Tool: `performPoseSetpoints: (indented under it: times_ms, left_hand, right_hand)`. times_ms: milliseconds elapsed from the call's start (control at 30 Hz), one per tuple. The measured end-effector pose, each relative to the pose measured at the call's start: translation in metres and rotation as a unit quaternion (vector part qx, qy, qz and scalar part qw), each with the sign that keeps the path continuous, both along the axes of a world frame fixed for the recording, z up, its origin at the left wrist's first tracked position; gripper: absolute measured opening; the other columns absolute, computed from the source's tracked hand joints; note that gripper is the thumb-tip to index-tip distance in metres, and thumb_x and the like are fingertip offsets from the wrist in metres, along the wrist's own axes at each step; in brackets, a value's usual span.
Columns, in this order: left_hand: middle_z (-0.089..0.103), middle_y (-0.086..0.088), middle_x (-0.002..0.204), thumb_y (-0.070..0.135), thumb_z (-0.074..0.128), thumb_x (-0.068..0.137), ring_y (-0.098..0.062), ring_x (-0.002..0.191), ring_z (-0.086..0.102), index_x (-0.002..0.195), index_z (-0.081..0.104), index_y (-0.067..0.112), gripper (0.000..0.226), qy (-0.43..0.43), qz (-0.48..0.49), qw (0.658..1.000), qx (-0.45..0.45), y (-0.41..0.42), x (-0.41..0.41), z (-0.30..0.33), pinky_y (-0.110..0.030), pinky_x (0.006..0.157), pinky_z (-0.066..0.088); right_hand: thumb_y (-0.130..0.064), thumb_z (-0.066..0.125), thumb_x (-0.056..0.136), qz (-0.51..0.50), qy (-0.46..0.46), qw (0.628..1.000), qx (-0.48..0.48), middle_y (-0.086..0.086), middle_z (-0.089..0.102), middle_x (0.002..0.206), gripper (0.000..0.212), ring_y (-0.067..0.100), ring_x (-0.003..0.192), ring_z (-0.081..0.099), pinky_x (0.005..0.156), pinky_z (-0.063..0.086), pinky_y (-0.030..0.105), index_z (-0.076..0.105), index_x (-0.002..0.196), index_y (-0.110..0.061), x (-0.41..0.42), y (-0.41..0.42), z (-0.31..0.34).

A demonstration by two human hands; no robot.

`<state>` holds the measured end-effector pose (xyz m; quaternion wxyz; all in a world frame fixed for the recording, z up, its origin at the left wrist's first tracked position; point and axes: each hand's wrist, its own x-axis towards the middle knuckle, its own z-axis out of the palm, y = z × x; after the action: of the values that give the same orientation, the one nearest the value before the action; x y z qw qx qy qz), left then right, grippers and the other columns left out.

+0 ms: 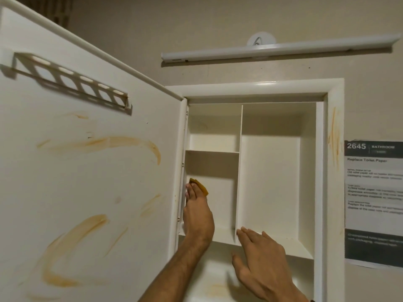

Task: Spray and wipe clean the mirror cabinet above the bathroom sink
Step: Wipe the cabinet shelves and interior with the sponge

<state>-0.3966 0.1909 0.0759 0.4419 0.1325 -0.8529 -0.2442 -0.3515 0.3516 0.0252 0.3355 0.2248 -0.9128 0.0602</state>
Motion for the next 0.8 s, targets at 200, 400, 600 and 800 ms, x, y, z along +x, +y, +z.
performPoseSetpoints:
  times_ms: [200,400,600,800]
  left_hand:
    - [0.048,-0.015,0.144,-0.01,0.048,0.09,-0.028,0.129,0.05,0.141,0.042,0.002,0.052,0.097,-0.02,0.992,0.081,0.01,0.004,0.048,-0.034,0.104,0.045]
    - [0.066,-0.012,0.116,0.001,0.054,0.095,-0.022,0.106,0.063,0.119,0.06,0.004,0.025,0.108,-0.048,0.992,0.052,0.042,0.005,0.078,-0.029,0.087,0.053]
    - [0.048,0.0,0.144,-0.005,0.05,0.09,-0.019,0.133,0.043,0.143,0.044,0.019,0.058,0.085,-0.158,0.965,-0.194,0.025,0.001,0.041,-0.032,0.096,0.049]
    - [0.025,0.002,0.161,-0.011,0.052,0.082,-0.018,0.147,0.025,0.152,0.031,0.028,0.083,-0.069,-0.226,0.916,-0.324,0.0,0.022,0.017,-0.04,0.104,0.045]
  right_hand:
    - [-0.051,0.051,0.074,0.0,-0.002,1.0,-0.001,-0.005,0.06,0.135,0.065,0.008,0.124,0.056,0.108,0.039,0.034,0.062,0.132,-0.023,0.008,0.0,0.002]
    - [-0.05,0.067,0.05,-0.014,0.025,1.0,-0.006,-0.004,0.076,0.102,0.059,0.01,0.092,0.072,0.081,0.058,0.034,0.079,0.1,-0.019,0.01,0.0,0.003]
    - [-0.053,0.034,0.083,0.004,-0.003,1.0,0.001,-0.007,0.035,0.156,0.072,0.007,0.142,0.031,0.119,0.014,0.03,0.035,0.15,-0.026,0.0,0.001,0.0]
    - [-0.051,0.032,0.084,-0.001,0.0,1.0,-0.01,-0.007,0.042,0.151,0.068,0.009,0.138,0.037,0.117,0.018,0.032,0.039,0.147,-0.026,0.002,0.001,0.001]
